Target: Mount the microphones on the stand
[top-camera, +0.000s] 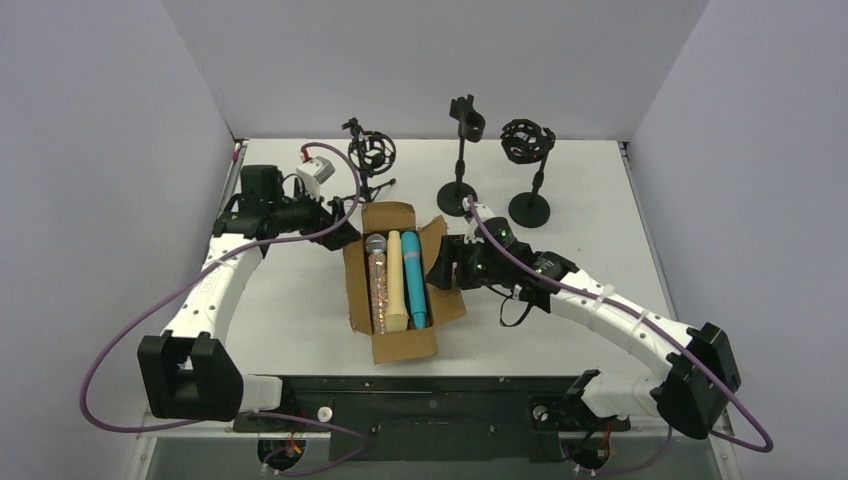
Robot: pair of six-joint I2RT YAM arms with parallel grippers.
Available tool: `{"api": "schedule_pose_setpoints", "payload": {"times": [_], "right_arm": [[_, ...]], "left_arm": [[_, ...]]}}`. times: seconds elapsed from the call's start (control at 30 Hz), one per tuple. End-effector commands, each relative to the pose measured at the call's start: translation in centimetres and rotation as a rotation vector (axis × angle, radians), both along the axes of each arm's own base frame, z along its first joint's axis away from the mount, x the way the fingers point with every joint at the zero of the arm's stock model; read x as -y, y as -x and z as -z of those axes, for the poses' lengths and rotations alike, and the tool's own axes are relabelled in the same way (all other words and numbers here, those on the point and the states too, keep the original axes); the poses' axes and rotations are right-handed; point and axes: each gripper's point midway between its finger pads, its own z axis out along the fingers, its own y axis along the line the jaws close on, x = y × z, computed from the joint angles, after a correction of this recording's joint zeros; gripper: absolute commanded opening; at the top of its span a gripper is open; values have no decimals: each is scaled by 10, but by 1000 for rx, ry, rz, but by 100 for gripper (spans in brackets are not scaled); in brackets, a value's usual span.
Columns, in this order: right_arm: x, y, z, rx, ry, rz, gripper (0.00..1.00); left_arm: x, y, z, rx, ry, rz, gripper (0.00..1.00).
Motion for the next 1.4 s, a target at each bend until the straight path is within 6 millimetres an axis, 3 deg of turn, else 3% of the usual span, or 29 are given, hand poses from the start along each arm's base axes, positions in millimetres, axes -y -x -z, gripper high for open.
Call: {"api": "schedule_pose_setpoints", "payload": {"times": [0.0, 0.13, 0.27, 0.3, 0.4, 0.43, 0.5, 0.67, 0.83, 0.9, 0.93, 0.97, 1.0, 1.07, 1.13, 1.3, 1.37], "right_arm": [[-28, -3, -13, 22, -92, -65, 54], [-31, -3, -2, 38, -41, -67, 43], [-31, -2, 10, 57, 52, -73, 28], [-33, -1, 12, 58, 70, -81, 21], [-37, 0, 15, 59, 81, -94, 9], [-40, 1, 14, 60, 78, -103, 2], [-45, 1, 11, 58, 59, -114, 0], [-75, 8, -9, 71, -11, -178, 0], [-112, 19, -6, 43, -15, -260, 0], [-123, 23, -3, 29, -15, -282, 0], [-128, 26, -4, 27, -16, -292, 0], [-131, 27, 2, 16, -4, -299, 0], [-133, 29, 1, 17, -1, -308, 0], [-135, 31, 3, 24, 20, -324, 0], [-135, 32, 5, 33, 45, -338, 0], [-138, 32, 7, 43, 63, -356, 0], [-139, 32, 5, 52, 65, -359, 0]], "left_arm": [[10, 8, -3, -8, 39, 25, 96], [13, 19, 12, -109, 48, 27, 80], [19, 22, 28, -197, 4, 40, 56], [19, 19, 31, -211, -4, 37, 44], [19, 20, 37, -243, -19, 39, 19], [17, 19, 36, -242, -30, 32, 6], [14, 21, 33, -229, -48, 21, 0], [-2, 31, 20, -164, -119, -42, 0], [-30, 48, 16, -133, -233, -113, 0], [-42, 54, 19, -148, -281, -142, 16], [-47, 53, 15, -139, -296, -156, 35], [-50, 56, 15, -155, -305, -159, 44], [-54, 54, 7, -138, -312, -169, 63], [-60, 54, -4, -107, -327, -170, 87], [-68, 50, -15, -60, -350, -178, 99], [-89, 21, -31, 6, -335, -196, 96], [-83, 5, -39, 38, -307, -117, 96]]}}
